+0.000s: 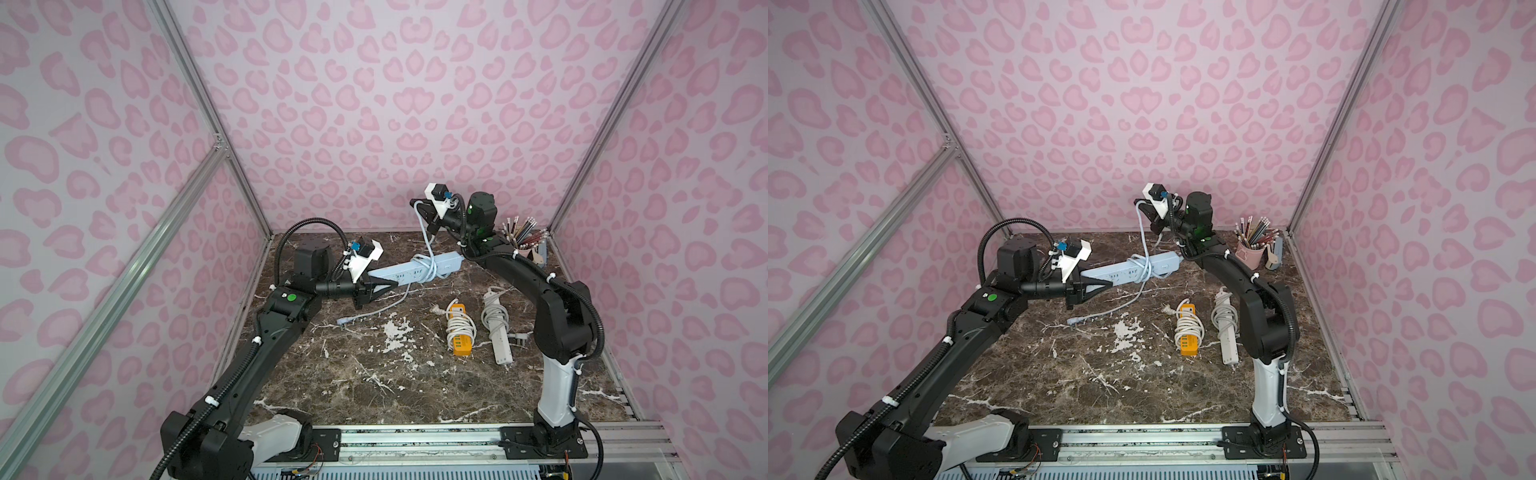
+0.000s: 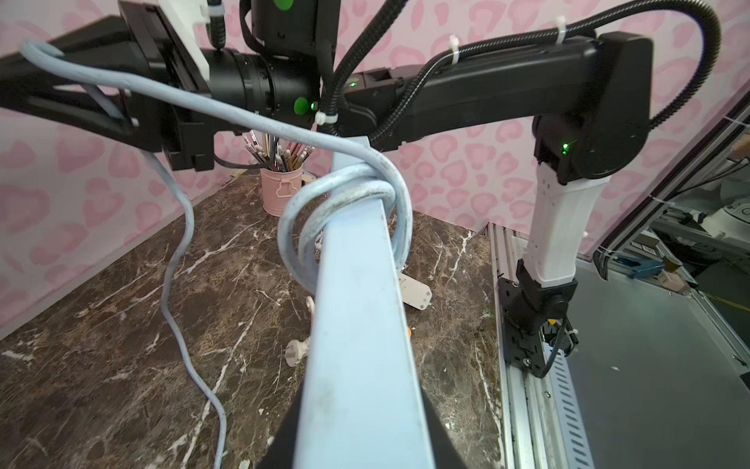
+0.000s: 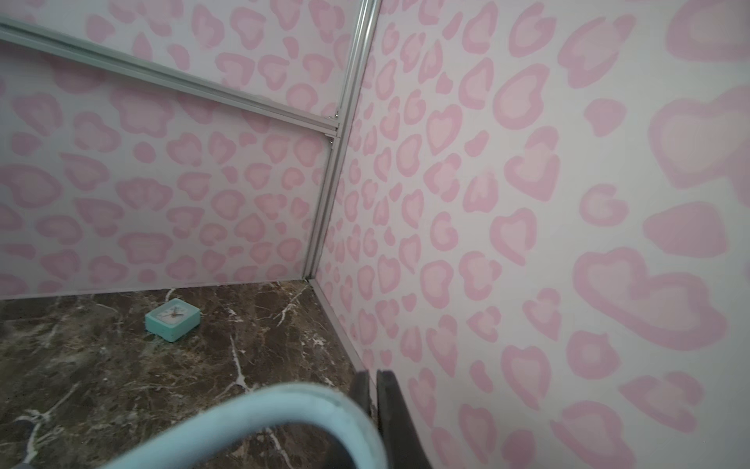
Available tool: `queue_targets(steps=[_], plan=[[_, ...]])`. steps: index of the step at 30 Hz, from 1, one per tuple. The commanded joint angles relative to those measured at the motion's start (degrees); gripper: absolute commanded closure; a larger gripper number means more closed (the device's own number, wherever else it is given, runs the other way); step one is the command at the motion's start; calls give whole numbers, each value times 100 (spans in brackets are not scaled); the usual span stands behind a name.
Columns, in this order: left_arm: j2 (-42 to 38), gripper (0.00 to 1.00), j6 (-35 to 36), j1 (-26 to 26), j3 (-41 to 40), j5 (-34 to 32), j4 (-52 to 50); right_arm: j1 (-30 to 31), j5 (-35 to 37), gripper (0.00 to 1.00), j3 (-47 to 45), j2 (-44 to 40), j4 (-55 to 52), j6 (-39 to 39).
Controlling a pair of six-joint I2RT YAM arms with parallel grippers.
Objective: Wrap the cord around the power strip
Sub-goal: Wrap the power cord around the power strip.
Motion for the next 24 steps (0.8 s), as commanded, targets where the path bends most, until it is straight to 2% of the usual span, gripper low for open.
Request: queue_targets(steps=[1,6,9,12,14,17,22,23,24], plan=[[-196,97,-1043,-18,-237,1596,2255,-161,-549,94,-282,198,1082,1465],[-148,97,-2097,46,-439,1119,3589,-166,-243,77,-1484,43,2966,2800],[-84,97,-2796,51,-601,694,4470,-147,280,64,-2252,-29,4008,3518],[-48,97,-3374,49,-717,320,5057,-121,657,53,-2689,20,4634,3905],[-74,97,-3462,52,-692,118,5077,-118,855,49,-2831,94,4892,4082],[-109,97,-3538,49,-632,15,5044,-79,1020,46,-2770,266,4997,4193],[-136,97,-3629,55,-566,-86,5007,131,1166,39,-2294,577,4480,3811],[-142,97,-3616,57,-559,-116,4979,186,1272,41,-2164,612,4241,3618],[-151,97,-3598,52,-548,-174,4943,255,1415,50,-2032,659,3871,3357]])
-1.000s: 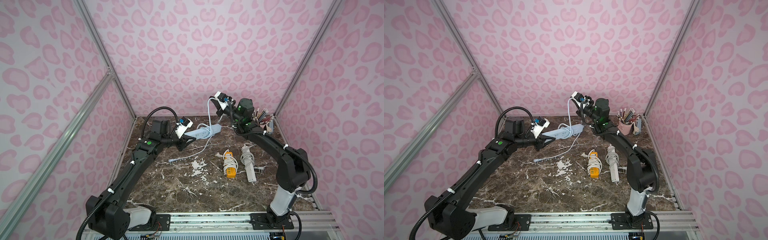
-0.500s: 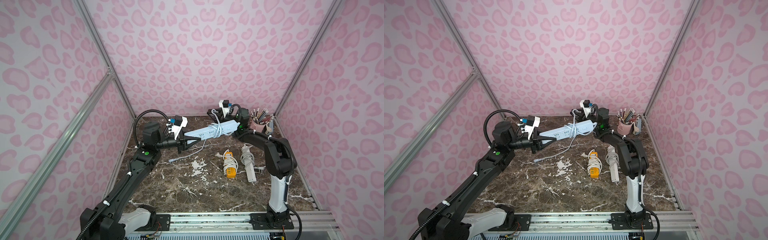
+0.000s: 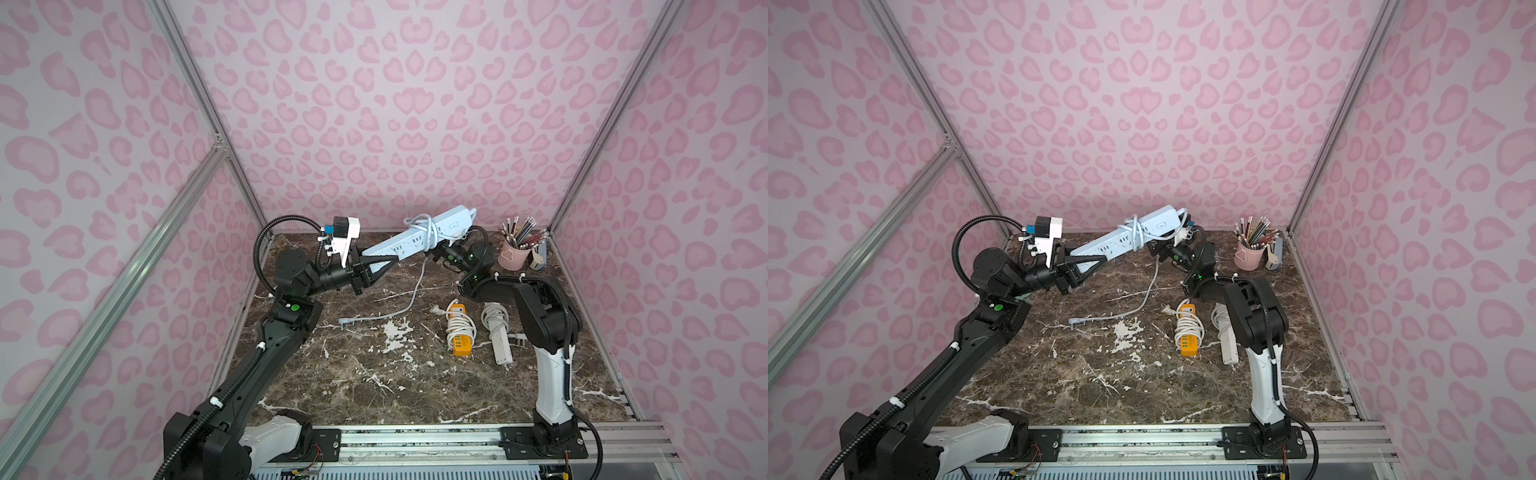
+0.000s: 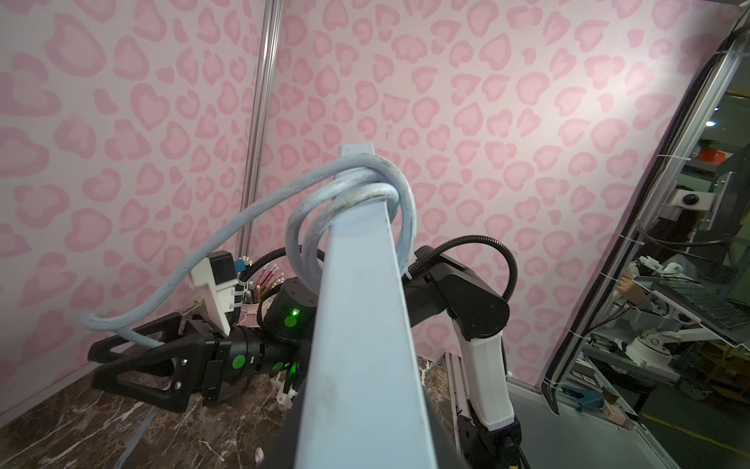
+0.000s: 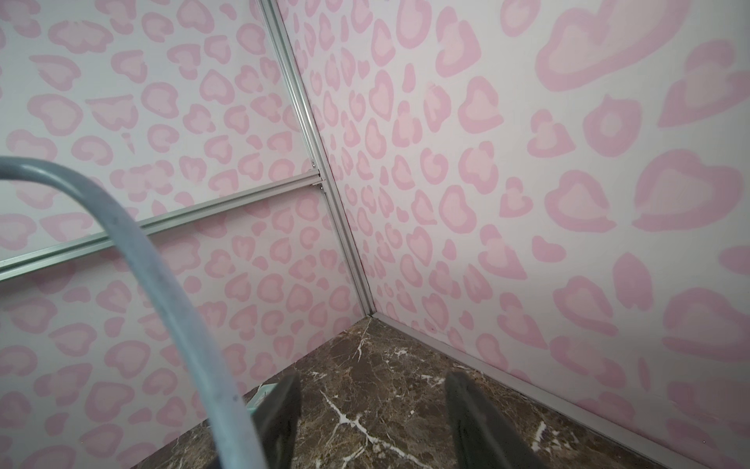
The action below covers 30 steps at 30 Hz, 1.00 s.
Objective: Wrap the cord around the power strip
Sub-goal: Wrap the power cord around the power strip.
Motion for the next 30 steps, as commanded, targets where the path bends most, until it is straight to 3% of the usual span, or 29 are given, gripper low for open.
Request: queue_targets(steps=[1,3,5,9,12,17,21,24,30], plan=[[-75,97,-42,19,87,-317,480,189,494,61,376,83,-736,-765],[-99,97,-4,177,117,-527,346,358,943,86,395,-2,-1151,-1371],[-128,97,-34,539,89,-746,309,516,1294,99,-134,-228,-1092,-1679],[-59,97,205,1446,34,-1466,32,938,1904,100,-1153,-855,-900,-2361],[201,97,811,1783,118,-2235,-556,1237,2161,100,-1739,-1383,-937,-2936],[798,97,2036,1772,438,-3569,-1759,1663,2120,100,-2371,-2425,-1161,-3912],[1204,97,3248,1154,754,-5044,-2915,1885,1784,100,-2237,-3170,-1921,-4881],[1415,97,3612,879,811,-5211,-3468,1886,1776,100,-1841,-3421,-2435,-5262],[1512,97,4059,412,1032,-4524,-4825,1458,1615,100,-549,-3163,-3664,-5801]])
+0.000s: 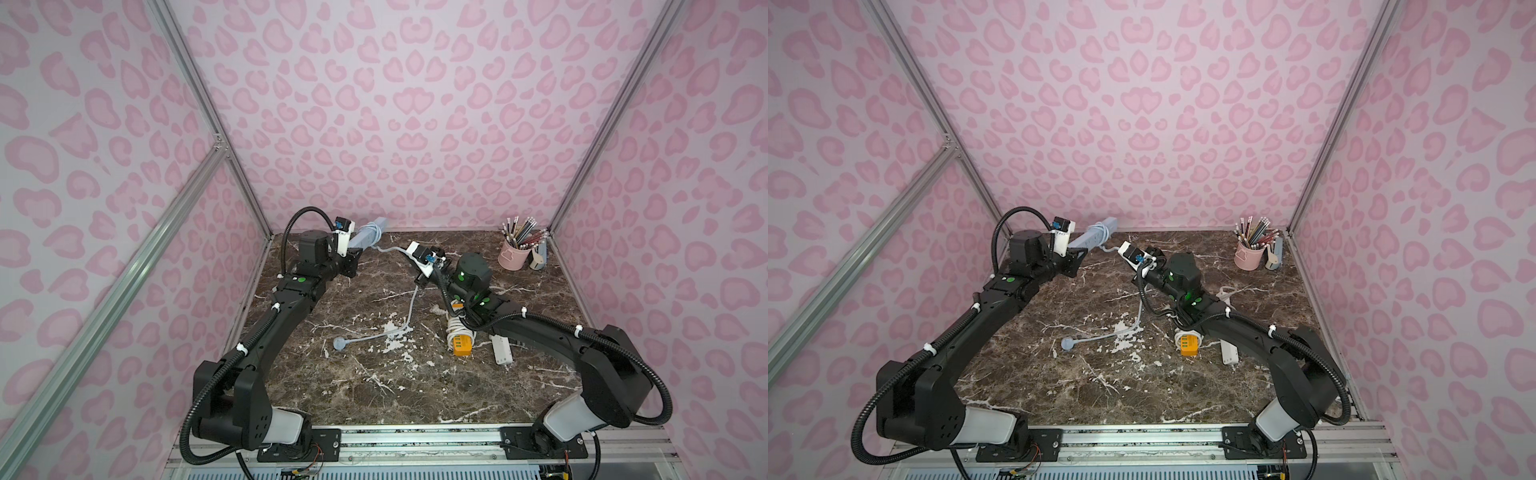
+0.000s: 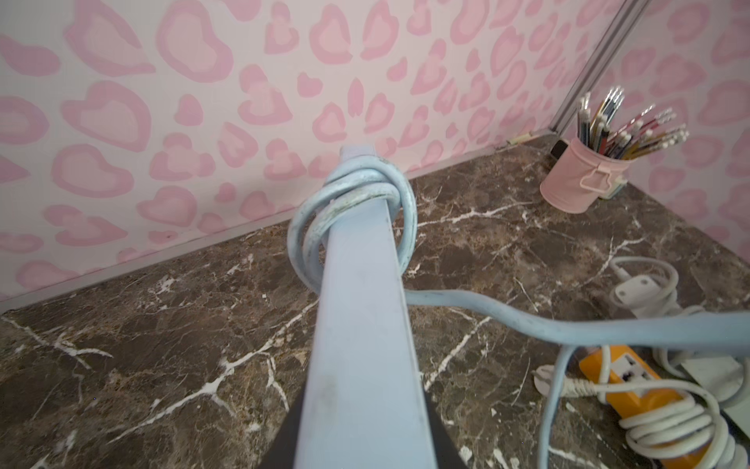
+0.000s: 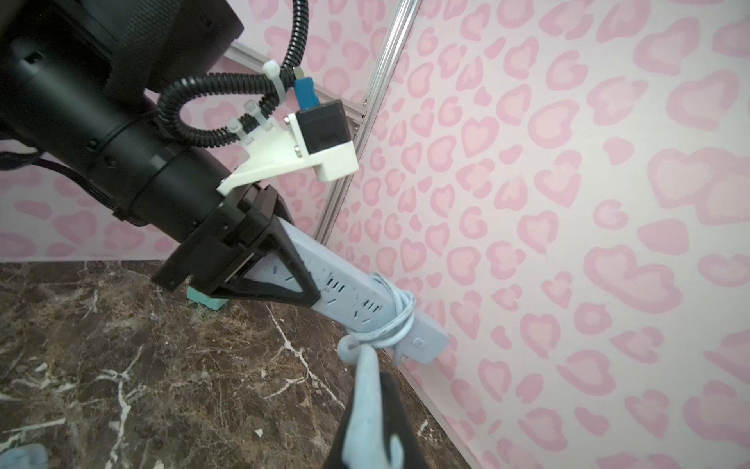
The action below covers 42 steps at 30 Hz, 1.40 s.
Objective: Wrap the cord around the power strip
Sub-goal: Wrap the power cord around the power strip.
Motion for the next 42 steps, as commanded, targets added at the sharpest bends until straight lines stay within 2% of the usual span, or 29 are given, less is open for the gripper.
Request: queue_targets(steps=[1,6,11,15,18,21,26,29,34,39,42], plan=[[40,97,637,-184,218,-10,-1133,-307,-209,100,770,211,-269,-505],[-201,97,612,-417,384,1343,-1718,-841,-618,100,1734,909,-624,-204],[-572,97,593,-497,458,2773,-1811,-1221,-1081,100,2756,1837,-1198,-40],[-969,97,206,-498,206,3842,-1134,-1385,-1660,100,3393,2417,-1412,357],[-1220,97,-404,-496,-79,4376,-152,-1546,-2602,100,3722,2824,-1364,1074],[-1381,97,-1063,-413,-314,4641,768,-1726,-3256,99,3444,2992,-423,2193],[-1544,97,-2092,-246,-573,4783,2098,-1886,-3342,83,2410,2855,1459,3555],[-1571,97,-2511,-229,-622,4750,2640,-1869,-3114,71,1988,2817,2046,3939],[-1533,97,-3021,-234,-658,4534,3205,-1753,-2492,60,1558,2897,2566,4173],[-1544,97,-3412,-230,-701,4253,3645,-1571,-1659,62,1489,3043,2784,4285],[-1556,97,-4101,-198,-938,3796,4616,-1414,-1264,71,1095,3083,3074,4507]])
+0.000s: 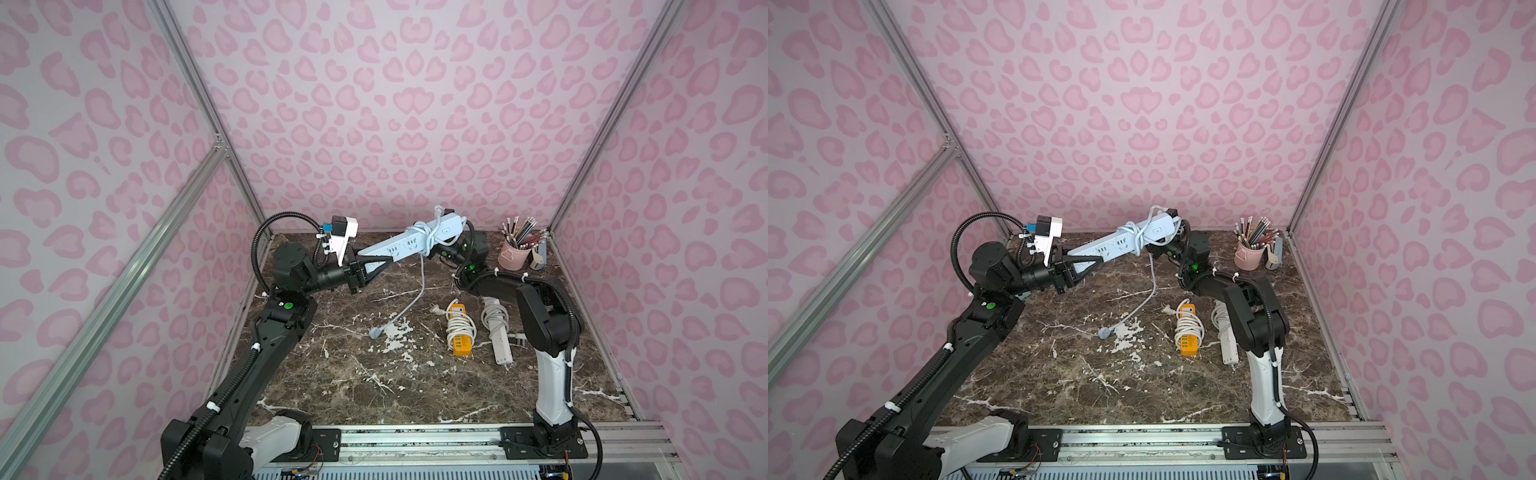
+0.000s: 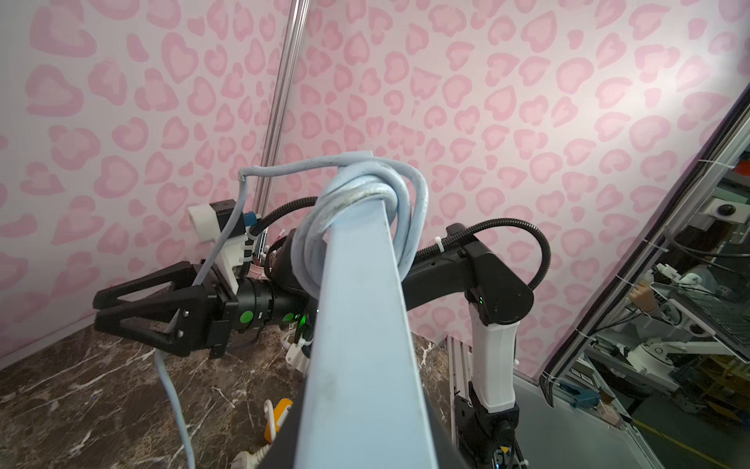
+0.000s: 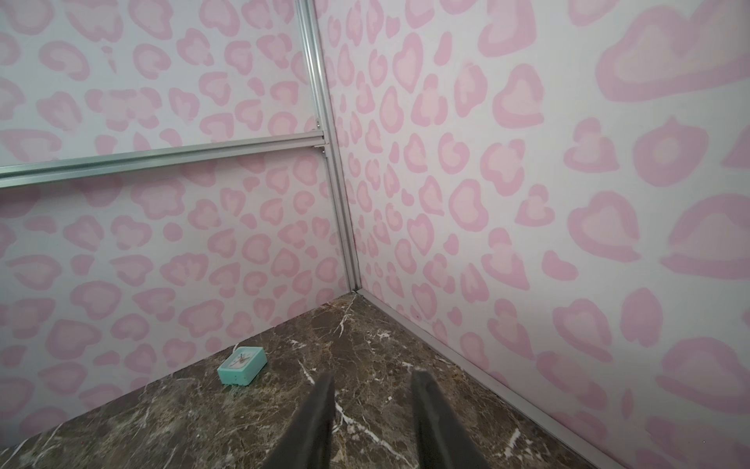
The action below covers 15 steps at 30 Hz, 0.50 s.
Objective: Wrap the cord around the power strip
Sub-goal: Wrap the power cord around the power strip.
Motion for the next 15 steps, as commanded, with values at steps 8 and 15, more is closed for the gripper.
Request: queue_targets(steps=[8,15], plan=[[383,97,-2827,226,-884,-1875,4513,1130,1353,95,-609,-37,-410,-402],[171,97,-427,740,-246,-2509,1791,1779,1888,100,-1344,-660,-1068,-1442]])
